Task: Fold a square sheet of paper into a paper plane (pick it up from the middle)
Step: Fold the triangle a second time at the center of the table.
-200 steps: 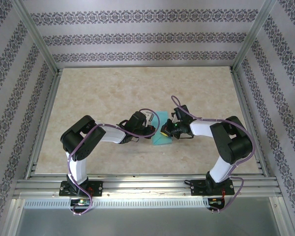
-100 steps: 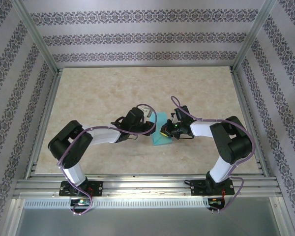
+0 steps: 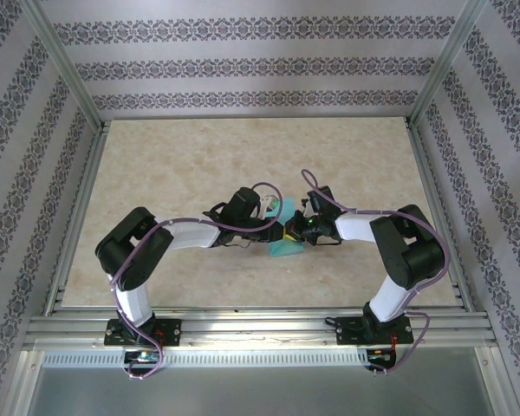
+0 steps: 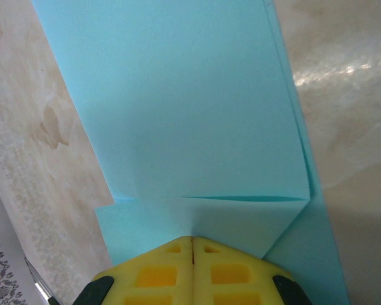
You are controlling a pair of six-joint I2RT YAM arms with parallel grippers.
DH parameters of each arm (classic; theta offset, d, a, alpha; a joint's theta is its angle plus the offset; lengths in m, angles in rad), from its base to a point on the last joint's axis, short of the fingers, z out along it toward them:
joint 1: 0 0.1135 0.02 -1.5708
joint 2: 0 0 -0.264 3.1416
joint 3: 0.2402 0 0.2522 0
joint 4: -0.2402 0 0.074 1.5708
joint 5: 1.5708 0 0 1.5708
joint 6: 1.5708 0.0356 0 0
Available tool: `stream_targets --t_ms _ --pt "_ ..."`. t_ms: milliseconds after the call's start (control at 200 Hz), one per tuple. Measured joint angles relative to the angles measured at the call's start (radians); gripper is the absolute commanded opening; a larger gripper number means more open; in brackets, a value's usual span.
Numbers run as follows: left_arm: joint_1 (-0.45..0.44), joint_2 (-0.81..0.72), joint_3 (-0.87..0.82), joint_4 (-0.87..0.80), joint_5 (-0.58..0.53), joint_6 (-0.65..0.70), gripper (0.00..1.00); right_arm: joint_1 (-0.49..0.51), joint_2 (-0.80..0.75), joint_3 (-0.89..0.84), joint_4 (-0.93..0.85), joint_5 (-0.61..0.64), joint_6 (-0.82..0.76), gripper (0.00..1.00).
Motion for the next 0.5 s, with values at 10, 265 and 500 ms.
stream_targets --t_ms 10,265,500 --pt "0.000 0.002 0.002 -0.003 0.002 0.000 0.00 0.000 0.000 0.000 0.000 0.000 0.000 0.00" --pt "-0.013 0.034 0.060 -0.122 0.022 -0.014 0.00 -0.002 0.000 0.000 0.000 -0.002 0.000 0.00" --pt "-0.013 0.058 0.099 -0.193 0.015 -0.015 0.00 -0.002 0.000 0.000 -0.001 -0.002 0.000 0.00"
